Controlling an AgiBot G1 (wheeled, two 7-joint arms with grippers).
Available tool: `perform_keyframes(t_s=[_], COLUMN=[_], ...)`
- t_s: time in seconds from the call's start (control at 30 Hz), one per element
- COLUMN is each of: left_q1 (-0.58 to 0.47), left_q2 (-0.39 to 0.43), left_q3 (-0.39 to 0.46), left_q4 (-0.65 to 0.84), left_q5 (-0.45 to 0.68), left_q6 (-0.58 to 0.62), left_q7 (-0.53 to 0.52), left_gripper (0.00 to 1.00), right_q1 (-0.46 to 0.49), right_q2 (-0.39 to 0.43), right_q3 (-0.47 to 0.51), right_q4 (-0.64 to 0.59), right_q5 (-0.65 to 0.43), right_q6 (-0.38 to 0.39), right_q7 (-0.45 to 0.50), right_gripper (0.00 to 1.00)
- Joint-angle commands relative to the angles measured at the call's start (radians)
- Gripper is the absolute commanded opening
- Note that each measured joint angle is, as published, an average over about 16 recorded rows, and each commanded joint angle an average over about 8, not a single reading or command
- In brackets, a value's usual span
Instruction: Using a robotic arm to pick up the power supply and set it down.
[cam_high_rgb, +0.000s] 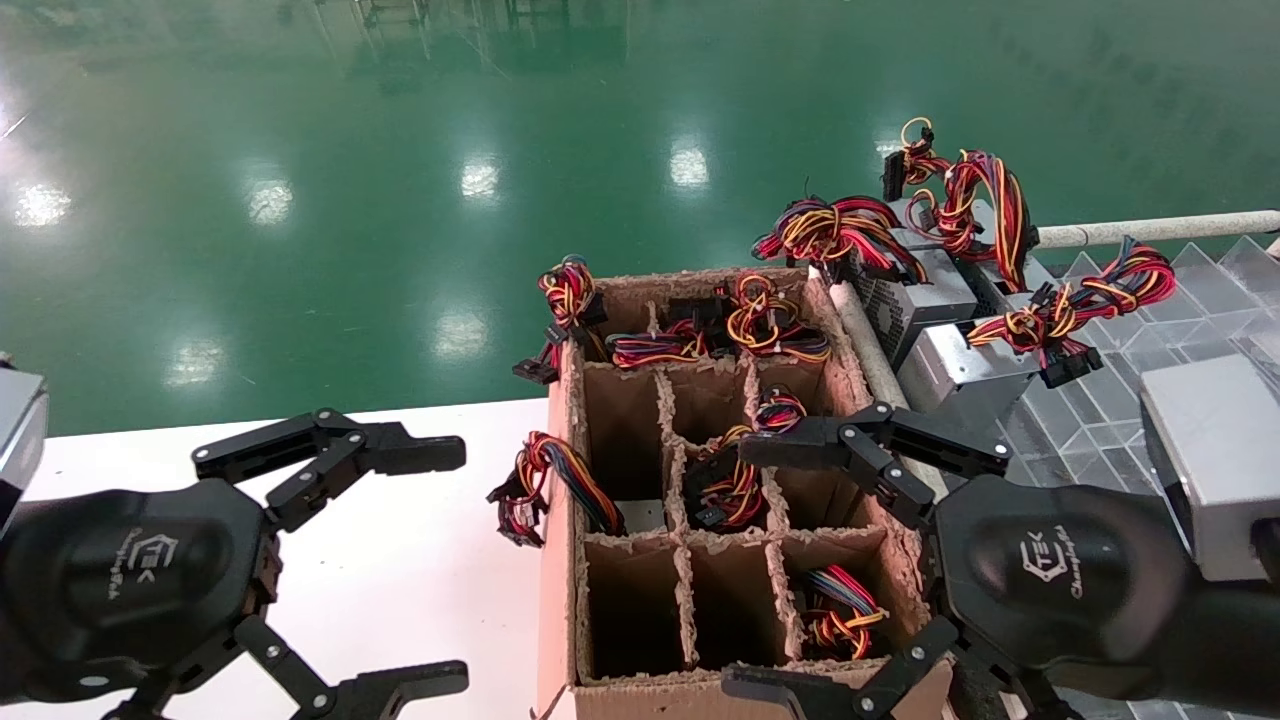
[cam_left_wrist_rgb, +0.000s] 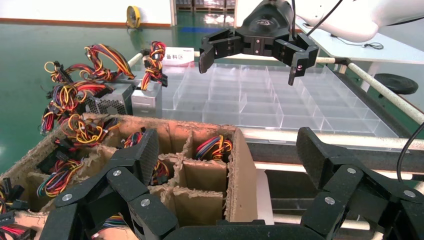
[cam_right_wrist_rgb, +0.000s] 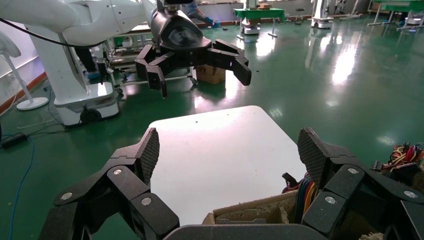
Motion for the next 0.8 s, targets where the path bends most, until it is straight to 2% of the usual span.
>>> perform_keyframes(t_s=[0.03, 0.8], left_q1=[0.000, 0.000], left_q2=[0.000, 0.000], left_q3=[0.000, 0.000], left_q4=[0.000, 0.000], left_q5=[0.000, 0.000], left_q6=[0.000, 0.000], left_q7=[0.000, 0.000], left_gripper=[1.00, 1.00], right_q1=[0.000, 0.000], right_q2=[0.000, 0.000], right_q3=[0.000, 0.000], right_q4=[0.000, 0.000], right_q5=[0.000, 0.000], right_q6=[0.000, 0.000], right_q7=[0.000, 0.000], right_gripper=[1.00, 1.00])
